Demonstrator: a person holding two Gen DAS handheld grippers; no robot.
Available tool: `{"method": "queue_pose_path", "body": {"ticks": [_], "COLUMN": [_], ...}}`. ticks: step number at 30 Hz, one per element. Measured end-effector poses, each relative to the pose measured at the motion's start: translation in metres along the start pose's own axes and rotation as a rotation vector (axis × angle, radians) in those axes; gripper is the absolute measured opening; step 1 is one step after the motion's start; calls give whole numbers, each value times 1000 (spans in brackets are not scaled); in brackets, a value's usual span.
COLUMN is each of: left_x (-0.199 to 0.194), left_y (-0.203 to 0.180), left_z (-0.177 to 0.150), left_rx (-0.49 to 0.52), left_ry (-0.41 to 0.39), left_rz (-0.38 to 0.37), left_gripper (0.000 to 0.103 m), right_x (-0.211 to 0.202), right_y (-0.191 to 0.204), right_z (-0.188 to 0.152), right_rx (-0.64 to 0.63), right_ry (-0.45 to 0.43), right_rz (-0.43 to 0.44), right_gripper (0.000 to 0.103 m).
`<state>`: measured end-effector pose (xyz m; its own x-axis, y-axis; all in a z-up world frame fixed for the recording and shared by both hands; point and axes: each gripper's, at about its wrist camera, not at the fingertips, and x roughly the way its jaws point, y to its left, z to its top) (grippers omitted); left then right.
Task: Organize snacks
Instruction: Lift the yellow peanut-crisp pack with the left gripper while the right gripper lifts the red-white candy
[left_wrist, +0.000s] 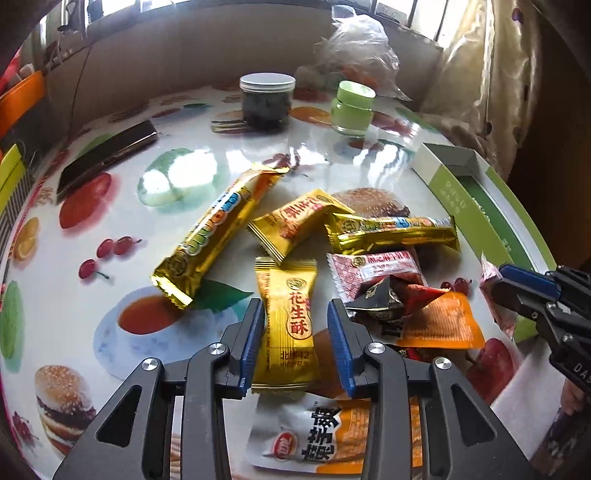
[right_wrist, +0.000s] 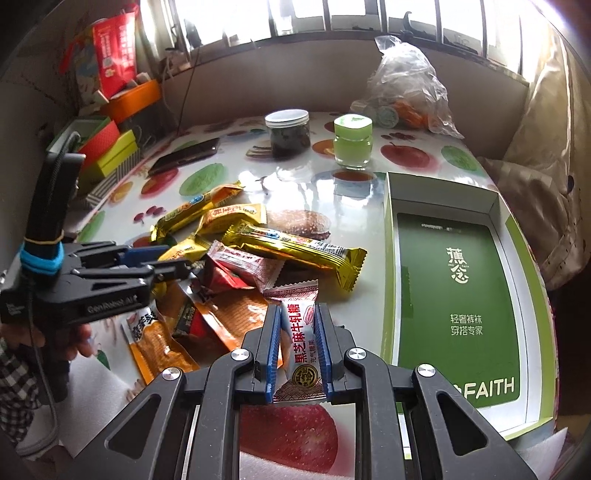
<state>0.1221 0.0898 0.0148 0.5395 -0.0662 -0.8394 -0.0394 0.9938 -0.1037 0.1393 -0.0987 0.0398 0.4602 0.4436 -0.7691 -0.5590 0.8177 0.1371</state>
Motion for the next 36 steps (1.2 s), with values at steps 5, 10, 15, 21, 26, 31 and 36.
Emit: {"method": "queue_pose_path", "body": {"ticks": [5, 10, 15, 21, 26, 31, 36], "left_x": [1, 2, -3, -23, -38, -32, -18], "left_y": [3, 4, 5, 1, -3, 4, 3], "left_z": [-1, 0, -2, -3, -3, -6, -10], "left_rx": [-19, -8, -11, -11, -2, -40, -9], "left_ry": [-3, 4, -1, -44, -74, -46, -15], "left_rz": [9, 49, 55, 51, 42, 43, 42], "left_gripper": [37, 27, 26, 24, 14, 14, 50], "right_x": [-1, -3, -6, -13, -21, -26, -27], "right_y": [0, 0, 1, 1, 1, 3, 5], "right_z": [0, 0, -3, -4, -6, -9, -13], "right_rx": [4, 11, 21, 46, 64, 67, 74], "right_ry": [-2, -9, -10, -29, -47, -53, -51], "right_rz": [-2, -2, -2, -3, 3, 5, 12], "right_gripper": [18, 18, 18, 18, 18, 18, 18]}}
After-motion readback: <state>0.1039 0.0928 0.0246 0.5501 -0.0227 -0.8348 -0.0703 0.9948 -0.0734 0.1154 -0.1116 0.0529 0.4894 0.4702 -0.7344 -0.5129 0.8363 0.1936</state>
